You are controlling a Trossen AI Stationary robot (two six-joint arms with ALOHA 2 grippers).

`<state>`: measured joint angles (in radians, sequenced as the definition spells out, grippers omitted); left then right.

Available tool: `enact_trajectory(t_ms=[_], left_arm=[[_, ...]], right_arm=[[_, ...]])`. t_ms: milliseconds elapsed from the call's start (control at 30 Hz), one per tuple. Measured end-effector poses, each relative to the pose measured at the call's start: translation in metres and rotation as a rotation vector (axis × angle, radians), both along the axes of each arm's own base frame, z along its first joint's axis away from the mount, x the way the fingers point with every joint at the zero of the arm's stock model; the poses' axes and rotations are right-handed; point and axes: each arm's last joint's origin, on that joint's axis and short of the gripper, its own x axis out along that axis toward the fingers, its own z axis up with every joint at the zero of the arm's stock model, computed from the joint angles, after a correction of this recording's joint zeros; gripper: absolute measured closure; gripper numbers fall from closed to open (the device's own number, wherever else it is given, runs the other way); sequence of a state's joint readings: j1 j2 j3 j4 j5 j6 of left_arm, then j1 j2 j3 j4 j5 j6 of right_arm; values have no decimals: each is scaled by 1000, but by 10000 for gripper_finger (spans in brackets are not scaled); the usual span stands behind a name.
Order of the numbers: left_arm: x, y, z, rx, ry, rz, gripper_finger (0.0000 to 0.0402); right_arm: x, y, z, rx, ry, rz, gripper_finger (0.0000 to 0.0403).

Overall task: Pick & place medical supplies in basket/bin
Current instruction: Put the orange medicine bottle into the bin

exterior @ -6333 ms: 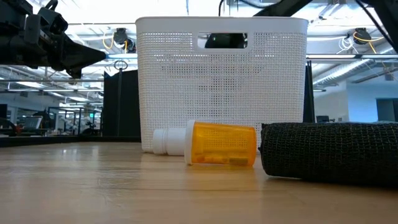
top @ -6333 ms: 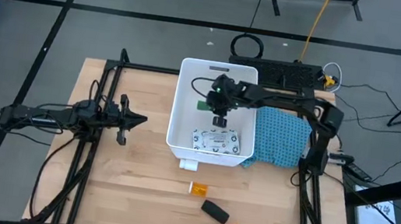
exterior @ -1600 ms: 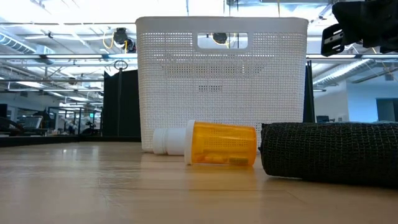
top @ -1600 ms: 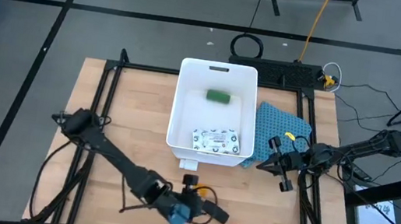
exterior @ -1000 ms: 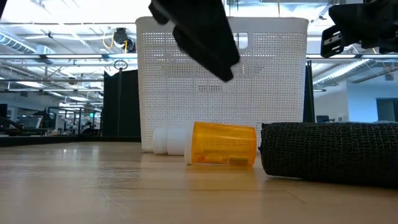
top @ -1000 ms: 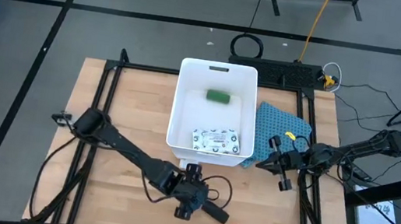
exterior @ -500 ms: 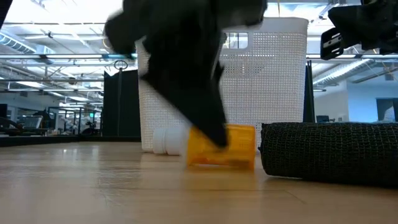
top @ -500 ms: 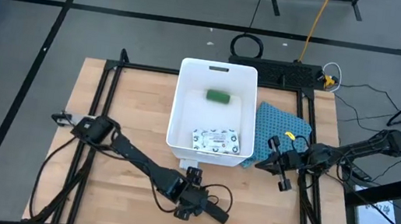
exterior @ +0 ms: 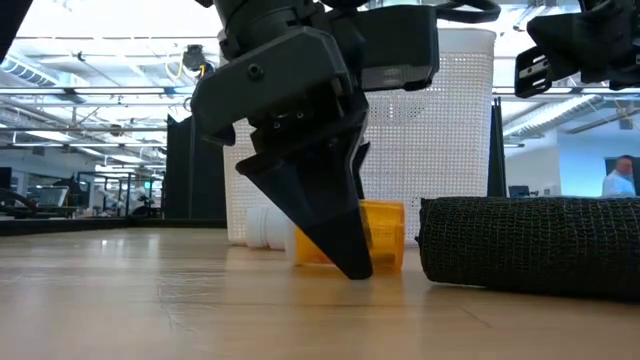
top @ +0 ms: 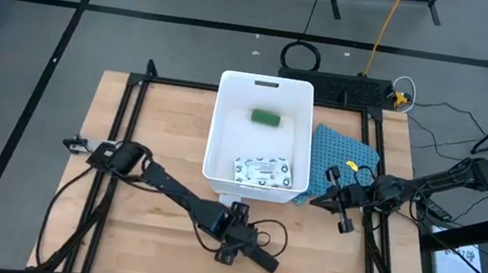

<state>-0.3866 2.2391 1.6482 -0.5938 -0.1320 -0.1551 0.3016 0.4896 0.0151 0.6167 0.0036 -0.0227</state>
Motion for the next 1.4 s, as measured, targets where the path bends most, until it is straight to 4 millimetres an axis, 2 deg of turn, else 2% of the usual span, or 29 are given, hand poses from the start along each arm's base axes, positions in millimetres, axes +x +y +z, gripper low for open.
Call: enact_trajectory(t_ms=[300,467,533,633,733,867,1000,1133,1200,1267,1400], left_arm=[[-1,0,2,-35,13,-20,247],[-5,2,15,-32,17,-60,248],[-9,4,32,-35,-2,-69,245],[-22,10,68,-23,-18,-68,222],[-41,15,104,-5,-34,-78,215],[-73,25,162,-4,-117,-128,229],[-113,40,219,37,-272,-152,237],[-154,62,261,89,-473,-132,234],[-172,74,271,101,-560,-125,229],[-190,87,272,104,-639,-120,228],[-225,114,252,110,-777,-64,231]], right_arm=[[0,0,0,11,4,1,403],[0,0,-2,-28,14,-3,403],[0,0,-3,-32,21,-3,403],[0,0,-3,-31,19,0,403],[1,0,-3,-31,20,1,403],[0,0,-2,-4,23,4,403],[0,0,-2,4,21,5,403],[0,0,-2,4,21,5,403],[0,0,-2,4,21,5,403],[0,0,-2,5,18,5,403],[0,0,3,7,-29,0,403]])
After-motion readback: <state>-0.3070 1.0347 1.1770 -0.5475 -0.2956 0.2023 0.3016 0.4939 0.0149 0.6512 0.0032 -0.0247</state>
